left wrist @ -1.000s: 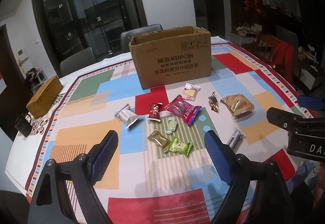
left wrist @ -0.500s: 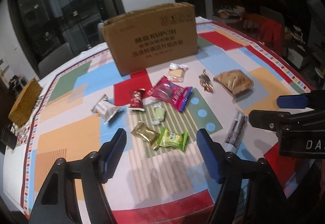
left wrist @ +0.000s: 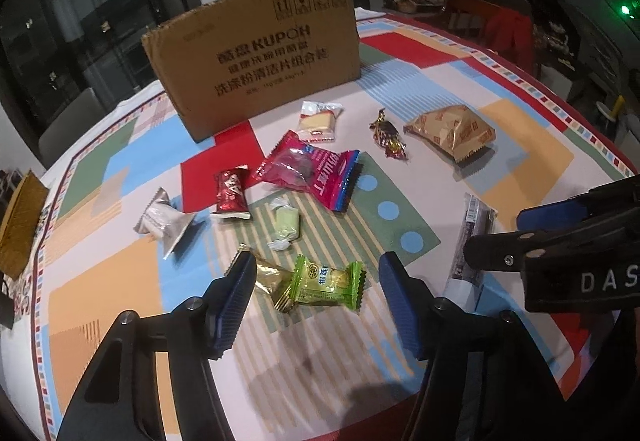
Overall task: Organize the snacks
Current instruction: 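Grasp the silver-wrapped bar with the right tool while the left tool grasps the green candy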
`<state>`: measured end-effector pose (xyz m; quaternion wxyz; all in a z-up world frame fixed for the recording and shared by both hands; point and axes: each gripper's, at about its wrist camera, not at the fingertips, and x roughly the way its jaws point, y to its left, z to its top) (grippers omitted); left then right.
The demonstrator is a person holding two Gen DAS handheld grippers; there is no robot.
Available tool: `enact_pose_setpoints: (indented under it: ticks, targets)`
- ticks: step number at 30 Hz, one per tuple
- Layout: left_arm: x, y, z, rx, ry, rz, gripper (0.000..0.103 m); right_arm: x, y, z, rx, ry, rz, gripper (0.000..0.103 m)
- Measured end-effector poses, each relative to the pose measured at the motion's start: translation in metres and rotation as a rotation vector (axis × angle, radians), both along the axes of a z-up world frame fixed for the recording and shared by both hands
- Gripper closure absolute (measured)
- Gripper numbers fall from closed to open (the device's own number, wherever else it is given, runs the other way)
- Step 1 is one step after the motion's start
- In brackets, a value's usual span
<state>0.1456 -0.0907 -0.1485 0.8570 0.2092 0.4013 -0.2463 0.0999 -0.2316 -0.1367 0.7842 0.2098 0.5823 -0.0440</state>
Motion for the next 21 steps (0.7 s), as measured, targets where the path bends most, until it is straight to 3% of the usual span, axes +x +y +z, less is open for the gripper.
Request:
enact_pose_setpoints:
  ticks: [6, 14, 21]
  targets:
    - [0.008, 0.002, -0.008, -0.001, 0.037, -0.008, 0.046, 0.013, 0.004, -0.011, 0.02, 0.05, -0.012, 0.053]
    - [0.016, 0.0, -0.021, -0.001, 0.097, -0.027, 0.055, 0.028, 0.013, -0.016, -0.016, 0.07, 0.003, 0.055]
    - [0.018, 0.0, -0.031, -0.005, 0.134, -0.033, 0.059, 0.037, 0.016, -0.016, -0.083, 0.07, 0.034, 0.069]
